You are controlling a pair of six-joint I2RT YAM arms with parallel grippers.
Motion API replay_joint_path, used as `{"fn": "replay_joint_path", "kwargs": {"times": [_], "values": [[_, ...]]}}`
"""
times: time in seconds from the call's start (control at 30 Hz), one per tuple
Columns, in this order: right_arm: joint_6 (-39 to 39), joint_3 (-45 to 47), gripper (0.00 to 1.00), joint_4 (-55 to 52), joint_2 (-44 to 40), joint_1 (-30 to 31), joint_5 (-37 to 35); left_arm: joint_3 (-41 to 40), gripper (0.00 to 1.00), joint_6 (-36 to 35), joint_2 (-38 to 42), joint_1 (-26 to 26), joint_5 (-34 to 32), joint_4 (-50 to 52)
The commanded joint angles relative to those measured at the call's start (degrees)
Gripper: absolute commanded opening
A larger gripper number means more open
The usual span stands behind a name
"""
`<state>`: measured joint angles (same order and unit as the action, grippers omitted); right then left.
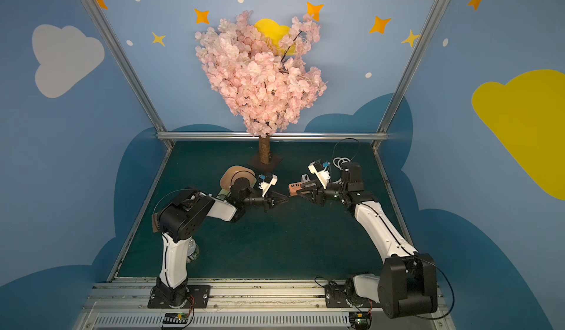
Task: Charge the electronic scale
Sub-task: Pick up the charging cable from the center of the board.
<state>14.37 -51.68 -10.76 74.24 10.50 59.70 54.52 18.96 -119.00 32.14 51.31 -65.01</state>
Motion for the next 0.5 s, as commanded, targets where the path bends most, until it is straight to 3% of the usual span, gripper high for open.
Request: {"fn": "replay_joint_path", "kwargs": {"times": [0.0, 0.33, 0.47], "values": [[7.4, -3.1, 0.43, -3.2, 3.5, 0.3, 4.4, 2.4, 0.10, -2.9, 2.4, -0.2, 3.0, 5.5], [12.4, -9.0, 0.45, -12.5, 10.6, 0.5, 3.8, 7.0, 0.10, -6.8, 2.6, 0.0, 4.1, 11.1], [14.0, -10.4, 0.40, -15.2, 12.7, 0.4, 4.1, 8.1, 0.09, -7.1, 2.0, 0.1, 4.2, 11.4]]}}
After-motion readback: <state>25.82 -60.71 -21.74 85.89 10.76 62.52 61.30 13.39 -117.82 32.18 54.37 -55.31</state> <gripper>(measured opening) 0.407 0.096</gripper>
